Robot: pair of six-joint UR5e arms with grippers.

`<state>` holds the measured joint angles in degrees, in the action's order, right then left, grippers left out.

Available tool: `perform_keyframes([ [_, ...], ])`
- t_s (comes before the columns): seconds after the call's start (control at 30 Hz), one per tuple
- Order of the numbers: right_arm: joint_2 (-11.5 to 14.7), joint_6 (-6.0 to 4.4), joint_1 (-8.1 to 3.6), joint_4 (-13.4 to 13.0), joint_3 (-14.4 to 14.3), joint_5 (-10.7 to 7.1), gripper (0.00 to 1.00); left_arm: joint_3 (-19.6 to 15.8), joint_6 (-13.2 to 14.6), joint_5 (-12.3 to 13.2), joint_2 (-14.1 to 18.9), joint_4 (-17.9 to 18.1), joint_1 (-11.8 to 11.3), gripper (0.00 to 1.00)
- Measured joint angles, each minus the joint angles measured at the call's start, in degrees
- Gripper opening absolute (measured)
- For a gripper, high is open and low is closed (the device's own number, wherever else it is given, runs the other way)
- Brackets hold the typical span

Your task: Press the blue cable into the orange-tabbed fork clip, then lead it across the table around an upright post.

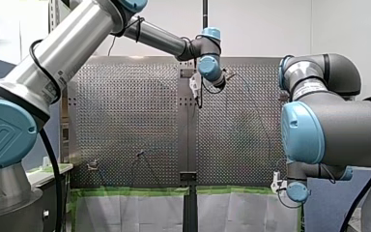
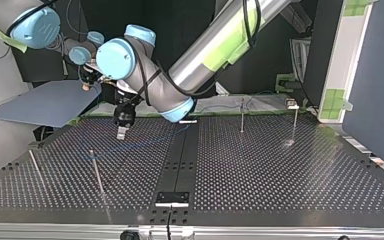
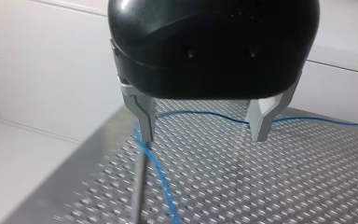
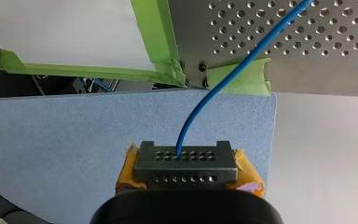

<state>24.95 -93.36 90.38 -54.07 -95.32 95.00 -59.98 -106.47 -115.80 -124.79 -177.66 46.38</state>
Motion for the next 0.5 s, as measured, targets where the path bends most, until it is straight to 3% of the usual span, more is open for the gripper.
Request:
perform_keyframes([
  [0.5, -0.2, 0.0, 0.41, 0.7, 0.0, 0.02, 0.0, -8.5, 0.4, 0.2, 8.5, 8.1, 1.1, 0.98],
])
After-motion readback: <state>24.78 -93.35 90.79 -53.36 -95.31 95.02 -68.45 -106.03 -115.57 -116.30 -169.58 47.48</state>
